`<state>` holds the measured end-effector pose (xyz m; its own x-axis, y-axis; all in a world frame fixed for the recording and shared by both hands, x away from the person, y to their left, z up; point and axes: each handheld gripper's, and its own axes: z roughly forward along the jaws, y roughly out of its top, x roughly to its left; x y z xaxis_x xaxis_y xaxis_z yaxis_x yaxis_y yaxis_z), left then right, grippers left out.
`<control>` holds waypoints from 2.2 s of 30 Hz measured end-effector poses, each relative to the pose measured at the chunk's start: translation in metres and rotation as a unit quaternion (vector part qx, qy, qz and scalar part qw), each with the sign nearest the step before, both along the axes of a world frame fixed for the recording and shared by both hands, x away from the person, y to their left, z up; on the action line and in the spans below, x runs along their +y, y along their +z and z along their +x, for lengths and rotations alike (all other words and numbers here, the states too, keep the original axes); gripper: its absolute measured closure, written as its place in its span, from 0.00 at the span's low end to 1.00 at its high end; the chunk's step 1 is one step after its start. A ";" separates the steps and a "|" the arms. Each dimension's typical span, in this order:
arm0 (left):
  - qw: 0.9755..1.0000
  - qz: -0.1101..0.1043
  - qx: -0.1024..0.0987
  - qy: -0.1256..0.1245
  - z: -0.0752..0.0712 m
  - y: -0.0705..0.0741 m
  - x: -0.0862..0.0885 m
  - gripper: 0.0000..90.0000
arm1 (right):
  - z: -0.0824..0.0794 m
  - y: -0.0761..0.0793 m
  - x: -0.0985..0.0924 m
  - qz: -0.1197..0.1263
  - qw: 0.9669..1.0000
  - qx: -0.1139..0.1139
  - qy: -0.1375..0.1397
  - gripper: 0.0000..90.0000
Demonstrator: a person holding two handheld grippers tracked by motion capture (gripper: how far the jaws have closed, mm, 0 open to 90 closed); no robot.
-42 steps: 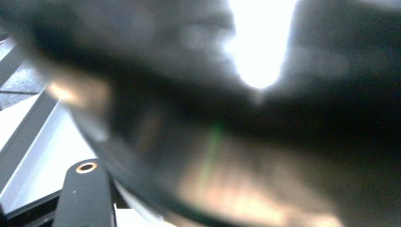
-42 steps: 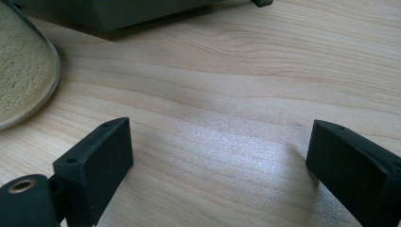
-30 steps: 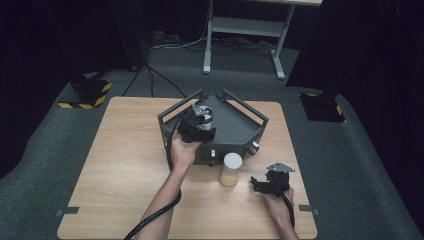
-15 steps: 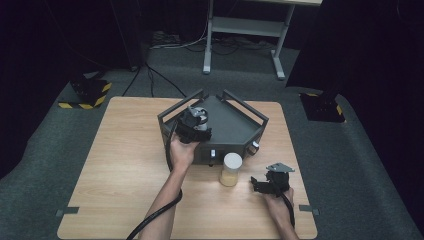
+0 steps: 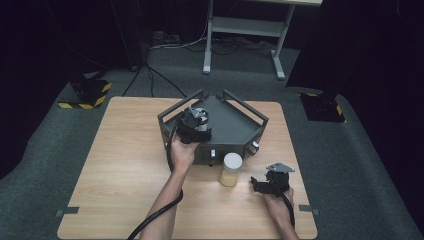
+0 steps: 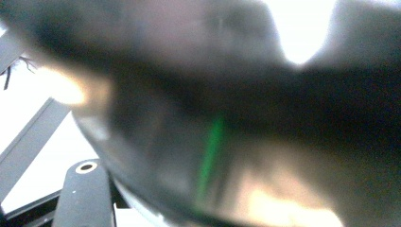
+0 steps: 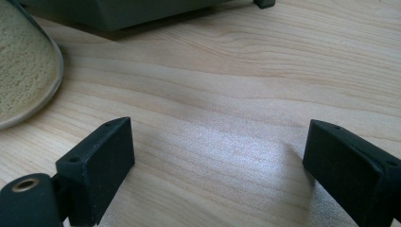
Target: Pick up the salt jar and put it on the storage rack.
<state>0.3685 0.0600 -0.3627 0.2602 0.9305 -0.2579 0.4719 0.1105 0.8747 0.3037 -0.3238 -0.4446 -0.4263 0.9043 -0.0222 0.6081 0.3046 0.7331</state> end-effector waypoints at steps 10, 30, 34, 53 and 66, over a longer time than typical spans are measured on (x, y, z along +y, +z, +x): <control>1.000 -0.018 0.009 -0.004 0.003 -0.001 0.008 0.33 | 0.000 0.000 0.000 0.000 1.000 0.000 0.000 0.10; 1.000 -0.017 0.003 -0.007 0.002 -0.004 0.008 0.33 | 0.000 0.000 0.000 0.000 1.000 0.000 0.000 0.10; 1.000 -0.022 0.001 -0.008 0.002 -0.004 0.008 0.23 | 0.000 0.000 0.000 0.000 1.000 0.000 0.000 0.10; 0.999 -0.010 -0.021 -0.028 -0.015 -0.002 0.016 0.08 | 0.000 0.000 0.000 0.000 1.000 0.000 0.000 0.10; 0.999 -0.019 -0.031 -0.040 -0.030 -0.002 0.029 0.07 | 0.000 0.000 0.000 0.000 1.000 0.000 0.000 0.10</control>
